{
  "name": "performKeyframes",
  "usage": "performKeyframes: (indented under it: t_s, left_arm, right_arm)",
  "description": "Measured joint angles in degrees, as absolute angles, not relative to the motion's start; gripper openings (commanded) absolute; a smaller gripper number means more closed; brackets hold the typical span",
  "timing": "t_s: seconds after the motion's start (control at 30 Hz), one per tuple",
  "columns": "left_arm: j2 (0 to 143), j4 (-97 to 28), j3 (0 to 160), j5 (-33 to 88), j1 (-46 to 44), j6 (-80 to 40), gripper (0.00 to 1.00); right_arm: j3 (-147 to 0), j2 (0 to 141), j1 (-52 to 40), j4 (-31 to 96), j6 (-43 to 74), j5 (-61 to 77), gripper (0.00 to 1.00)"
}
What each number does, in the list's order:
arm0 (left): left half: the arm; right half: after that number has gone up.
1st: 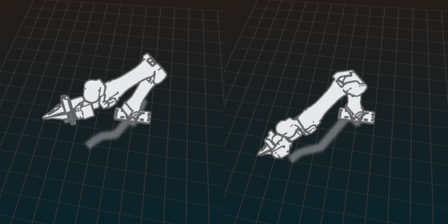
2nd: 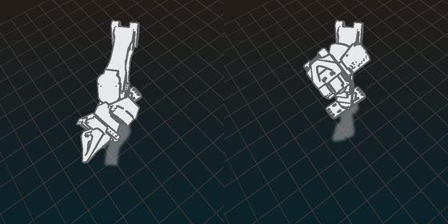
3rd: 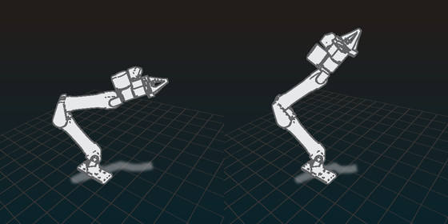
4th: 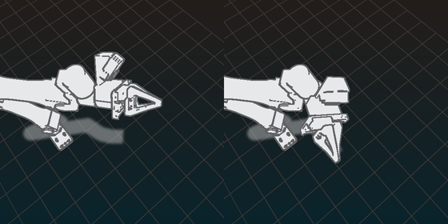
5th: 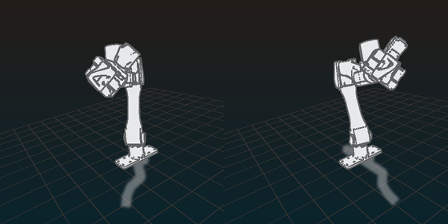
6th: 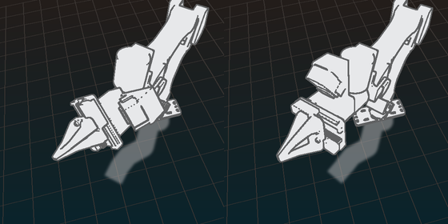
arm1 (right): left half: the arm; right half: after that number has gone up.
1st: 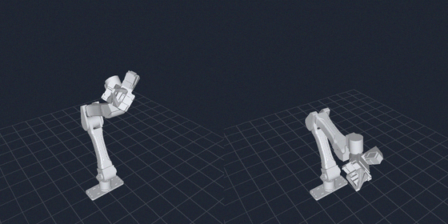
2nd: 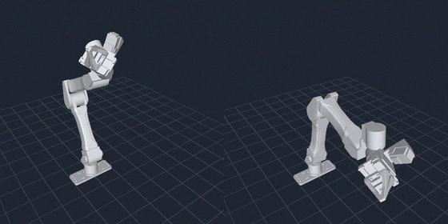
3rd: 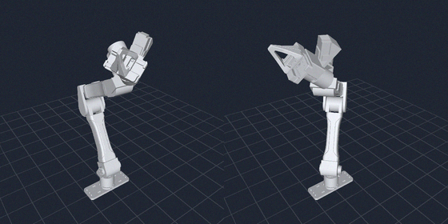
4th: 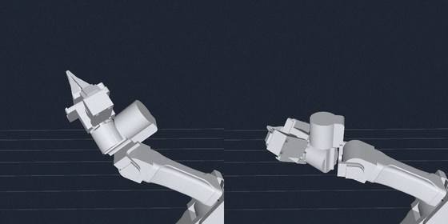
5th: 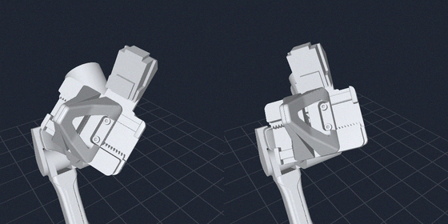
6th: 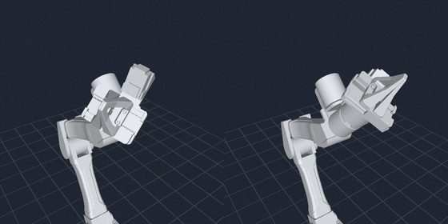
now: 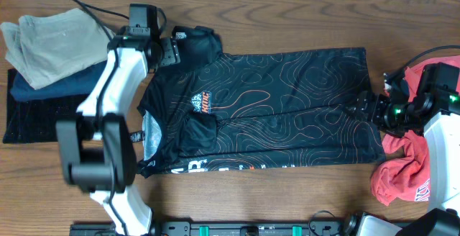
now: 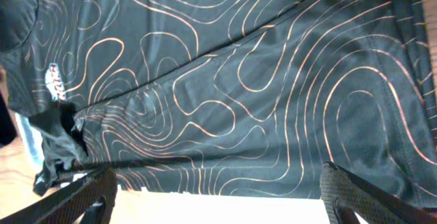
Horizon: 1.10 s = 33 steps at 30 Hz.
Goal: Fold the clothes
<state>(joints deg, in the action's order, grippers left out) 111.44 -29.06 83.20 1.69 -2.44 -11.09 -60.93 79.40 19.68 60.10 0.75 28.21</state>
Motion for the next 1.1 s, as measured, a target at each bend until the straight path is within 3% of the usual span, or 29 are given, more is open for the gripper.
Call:
performKeyframes:
  t_s: [0.43, 0.63, 0.9, 1.1]
  left_arm:
    - [124.09, -20.25, 86.98, 10.22, 0.36, -8.93, 0.76]
    - [124.22, -19.42, 87.31, 10.9, -1.3, -8.91, 0.41]
    - [126.45, -20.62, 88.77, 11.73, -1.61, -8.62, 0.41]
    - [126.61, -21.28, 89.01, 11.49, -1.52, -8.73, 0.23]
  right_arm:
    - [-60.51, 79.4, 17.3, 59.79, 0.54, 27.49, 0.87]
    - [-60.45, 79.4, 14.41, 57.67, 0.78, 25.39, 0.83]
    - [-60.38, 79.4, 14.39, 57.41, 1.02, 24.14, 0.82]
    - [-60.36, 79.4, 14.39, 56.97, 1.04, 23.9, 0.81]
